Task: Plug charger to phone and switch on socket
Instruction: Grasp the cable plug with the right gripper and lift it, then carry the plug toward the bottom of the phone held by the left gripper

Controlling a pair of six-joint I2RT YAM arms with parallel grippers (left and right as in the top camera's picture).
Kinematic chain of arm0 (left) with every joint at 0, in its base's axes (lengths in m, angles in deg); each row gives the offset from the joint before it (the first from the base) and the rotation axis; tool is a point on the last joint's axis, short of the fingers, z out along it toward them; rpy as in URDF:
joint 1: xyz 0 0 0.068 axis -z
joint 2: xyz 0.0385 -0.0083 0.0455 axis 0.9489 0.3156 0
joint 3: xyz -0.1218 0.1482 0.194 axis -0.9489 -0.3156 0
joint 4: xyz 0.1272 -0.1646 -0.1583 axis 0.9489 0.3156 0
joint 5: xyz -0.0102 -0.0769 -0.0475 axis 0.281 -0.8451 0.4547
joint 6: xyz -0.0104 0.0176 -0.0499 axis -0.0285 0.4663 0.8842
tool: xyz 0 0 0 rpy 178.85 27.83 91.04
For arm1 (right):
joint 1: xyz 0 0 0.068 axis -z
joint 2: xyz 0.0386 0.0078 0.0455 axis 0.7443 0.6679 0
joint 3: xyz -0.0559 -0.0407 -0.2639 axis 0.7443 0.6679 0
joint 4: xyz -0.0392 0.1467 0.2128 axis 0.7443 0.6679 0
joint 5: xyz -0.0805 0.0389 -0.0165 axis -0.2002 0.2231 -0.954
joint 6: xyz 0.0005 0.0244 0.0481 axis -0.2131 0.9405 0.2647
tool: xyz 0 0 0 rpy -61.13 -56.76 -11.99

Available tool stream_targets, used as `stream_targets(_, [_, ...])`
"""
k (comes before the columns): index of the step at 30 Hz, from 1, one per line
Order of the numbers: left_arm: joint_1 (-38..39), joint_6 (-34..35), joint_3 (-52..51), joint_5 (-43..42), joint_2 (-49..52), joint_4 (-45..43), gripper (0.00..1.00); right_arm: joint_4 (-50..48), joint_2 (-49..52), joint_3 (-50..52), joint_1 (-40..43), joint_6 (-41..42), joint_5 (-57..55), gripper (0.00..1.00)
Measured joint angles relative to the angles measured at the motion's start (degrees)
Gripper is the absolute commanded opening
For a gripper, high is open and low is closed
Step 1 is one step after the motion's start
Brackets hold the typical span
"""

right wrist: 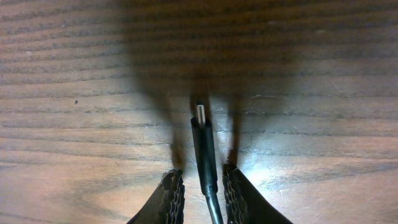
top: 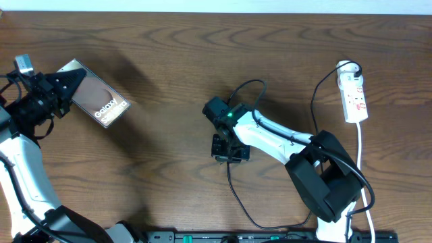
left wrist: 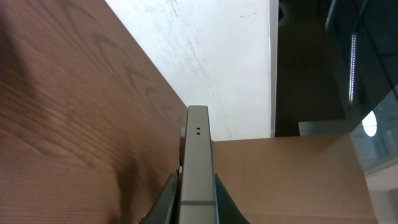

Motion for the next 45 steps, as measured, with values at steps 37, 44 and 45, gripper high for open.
stream_targets(37, [0.0, -0.2, 0.0, -2.2, 0.0, 0.1, 0.07, -40.3, 2.9, 0.1, 10.6, -39.9, 71.3, 0.01])
stream_targets(44, [0.4, -4.0, 0.0, -7.5, 0.0, -0.1, 0.07, -48.3, 2.9, 0.1, 13.5, -35.8, 74.7, 0.01])
stream_targets(45, [0.9, -4.7, 0.0, -8.2, 0.0, -0.1, 0.07, -48.6, 2.9, 0.1, 13.5, -36.2, 74.9, 0.01])
